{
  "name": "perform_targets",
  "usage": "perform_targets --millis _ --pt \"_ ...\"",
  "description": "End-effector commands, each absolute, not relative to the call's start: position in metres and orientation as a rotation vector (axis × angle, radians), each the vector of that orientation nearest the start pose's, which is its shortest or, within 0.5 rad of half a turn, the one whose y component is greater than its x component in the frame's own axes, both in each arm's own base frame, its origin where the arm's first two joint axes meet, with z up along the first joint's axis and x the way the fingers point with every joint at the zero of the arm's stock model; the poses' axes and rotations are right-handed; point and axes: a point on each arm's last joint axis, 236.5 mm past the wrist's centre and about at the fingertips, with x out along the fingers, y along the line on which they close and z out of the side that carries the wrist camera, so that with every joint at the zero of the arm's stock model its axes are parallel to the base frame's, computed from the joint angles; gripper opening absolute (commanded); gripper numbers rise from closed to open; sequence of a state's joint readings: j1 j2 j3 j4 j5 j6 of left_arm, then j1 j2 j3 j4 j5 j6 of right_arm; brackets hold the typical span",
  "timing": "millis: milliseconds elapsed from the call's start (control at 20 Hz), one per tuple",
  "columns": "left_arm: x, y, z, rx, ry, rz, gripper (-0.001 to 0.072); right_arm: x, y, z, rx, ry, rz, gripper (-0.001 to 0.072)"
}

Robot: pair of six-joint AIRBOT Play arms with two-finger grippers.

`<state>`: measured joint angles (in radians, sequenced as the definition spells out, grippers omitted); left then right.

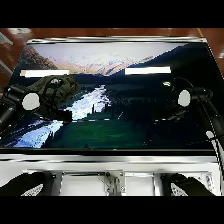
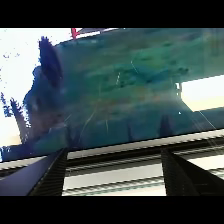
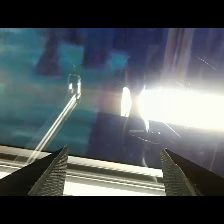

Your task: Fold the shirts.

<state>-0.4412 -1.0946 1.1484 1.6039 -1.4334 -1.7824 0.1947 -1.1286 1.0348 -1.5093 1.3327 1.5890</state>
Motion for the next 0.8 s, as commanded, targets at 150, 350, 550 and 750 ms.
perform_targets --millis 150,350,550,750 --pt "0.2841 -0.1255 0.0522 0.154 1.372 -0.198 0.071 0.3016 0.074 0.0094 -0.069 1.419 0.187 0.069" --pt "0.2841 -0.1255 0.0522 0.154 1.372 -0.198 0.071 0.3016 0.074 0.0094 -0.068 1.419 0.187 0.069" --pt "0.2842 -0.1253 0.0521 0.158 1.372 -0.201 0.071 0.3014 0.0741 0.0093 -0.067 1.42 0.187 0.069" --pt "0.2897 -0.1282 0.0528 0.151 1.349 -0.207 0.071 0.301 0.0763 0.0094 -0.059 1.421 0.193 0.069"
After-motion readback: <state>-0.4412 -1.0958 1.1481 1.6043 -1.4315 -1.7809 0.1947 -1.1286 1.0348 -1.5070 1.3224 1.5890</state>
